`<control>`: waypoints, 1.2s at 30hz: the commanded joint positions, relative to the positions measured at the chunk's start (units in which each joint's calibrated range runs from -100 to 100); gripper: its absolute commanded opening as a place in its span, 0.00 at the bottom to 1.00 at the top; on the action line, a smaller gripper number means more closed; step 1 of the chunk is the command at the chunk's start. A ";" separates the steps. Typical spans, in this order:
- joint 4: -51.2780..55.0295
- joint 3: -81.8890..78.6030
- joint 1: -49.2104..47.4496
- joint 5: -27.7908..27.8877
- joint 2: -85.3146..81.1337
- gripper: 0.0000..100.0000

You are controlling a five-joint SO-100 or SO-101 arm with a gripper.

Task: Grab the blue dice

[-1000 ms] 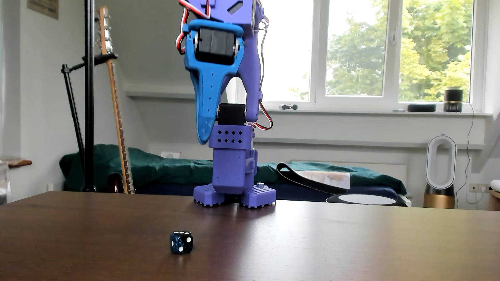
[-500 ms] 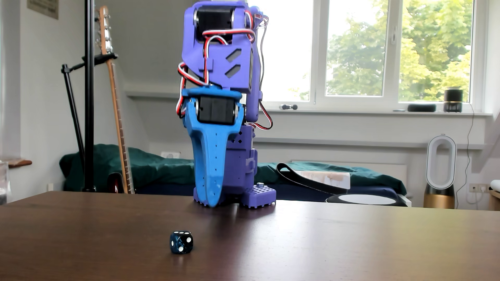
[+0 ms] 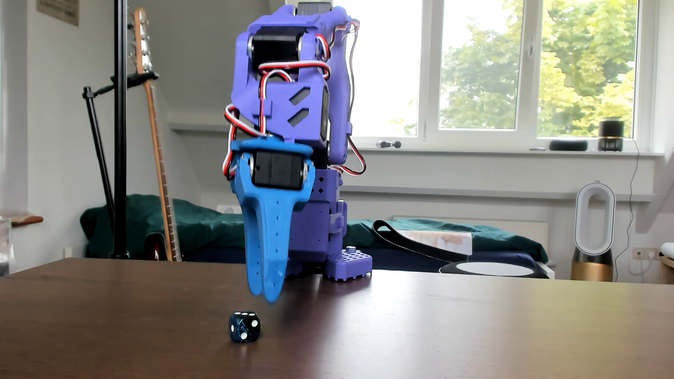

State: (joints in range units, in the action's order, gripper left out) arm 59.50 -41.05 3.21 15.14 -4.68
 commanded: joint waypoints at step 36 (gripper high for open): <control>-1.99 11.30 4.81 2.21 11.67 0.02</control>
State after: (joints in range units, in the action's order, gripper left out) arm 57.24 -32.79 7.60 17.54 7.36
